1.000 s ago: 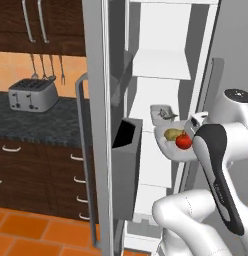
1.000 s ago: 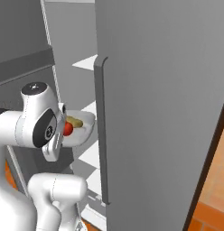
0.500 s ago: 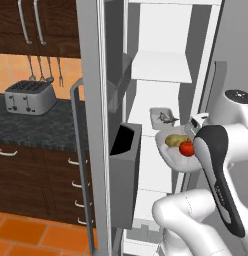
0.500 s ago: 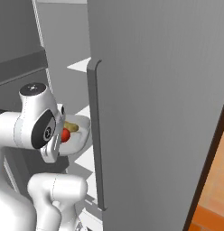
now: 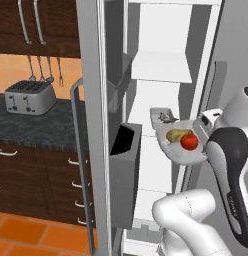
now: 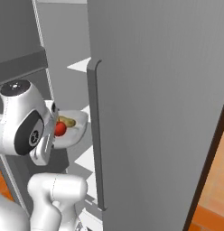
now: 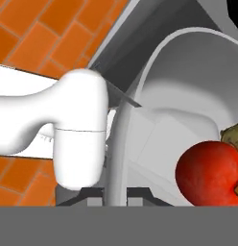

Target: Take the meat container that has the fish and place it on the second highest rack of the freezer. Then take the vegetable container that has the tomato and potato and place it on the highest rack of the freezer.

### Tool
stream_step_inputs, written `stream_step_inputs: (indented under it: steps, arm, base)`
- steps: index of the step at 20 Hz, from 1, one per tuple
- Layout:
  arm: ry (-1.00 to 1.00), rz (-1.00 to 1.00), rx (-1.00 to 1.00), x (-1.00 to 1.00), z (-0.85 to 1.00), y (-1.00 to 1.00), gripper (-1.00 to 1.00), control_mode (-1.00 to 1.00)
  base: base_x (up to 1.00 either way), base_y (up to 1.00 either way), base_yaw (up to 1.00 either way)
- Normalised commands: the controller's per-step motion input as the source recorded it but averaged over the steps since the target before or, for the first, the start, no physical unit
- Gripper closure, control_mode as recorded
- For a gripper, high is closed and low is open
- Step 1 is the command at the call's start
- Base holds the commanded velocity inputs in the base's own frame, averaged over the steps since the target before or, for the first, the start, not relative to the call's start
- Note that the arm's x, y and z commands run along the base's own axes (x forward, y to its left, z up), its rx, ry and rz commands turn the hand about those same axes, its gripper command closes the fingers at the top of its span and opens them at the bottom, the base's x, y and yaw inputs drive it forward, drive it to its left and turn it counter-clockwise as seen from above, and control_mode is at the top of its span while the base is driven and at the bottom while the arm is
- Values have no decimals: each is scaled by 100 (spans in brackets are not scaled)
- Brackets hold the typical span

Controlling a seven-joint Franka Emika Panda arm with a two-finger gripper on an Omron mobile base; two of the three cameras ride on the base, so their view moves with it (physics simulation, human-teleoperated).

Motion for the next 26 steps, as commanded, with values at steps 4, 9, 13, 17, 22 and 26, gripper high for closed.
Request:
stream_step_inputs:
  steps: [4,9,13,17,22,26]
  arm:
    - [0,0,0,-29,76,0,100,-100]
    - [-13,-3,0,-4,64,7,100,-100]
    - [-18,-10,0,3,59,7,100,-100]
    - [-23,-5,0,8,56,9,100,-100]
    - [-19,-2,1,32,47,6,100,-100]
    - [0,-4,1,62,12,0,100,-100]
  base:
    - [0,0,0]
    - [0,0,0]
    - [0,0,0]
    - [0,0,0]
    - [0,0,0]
    - [0,0,0]
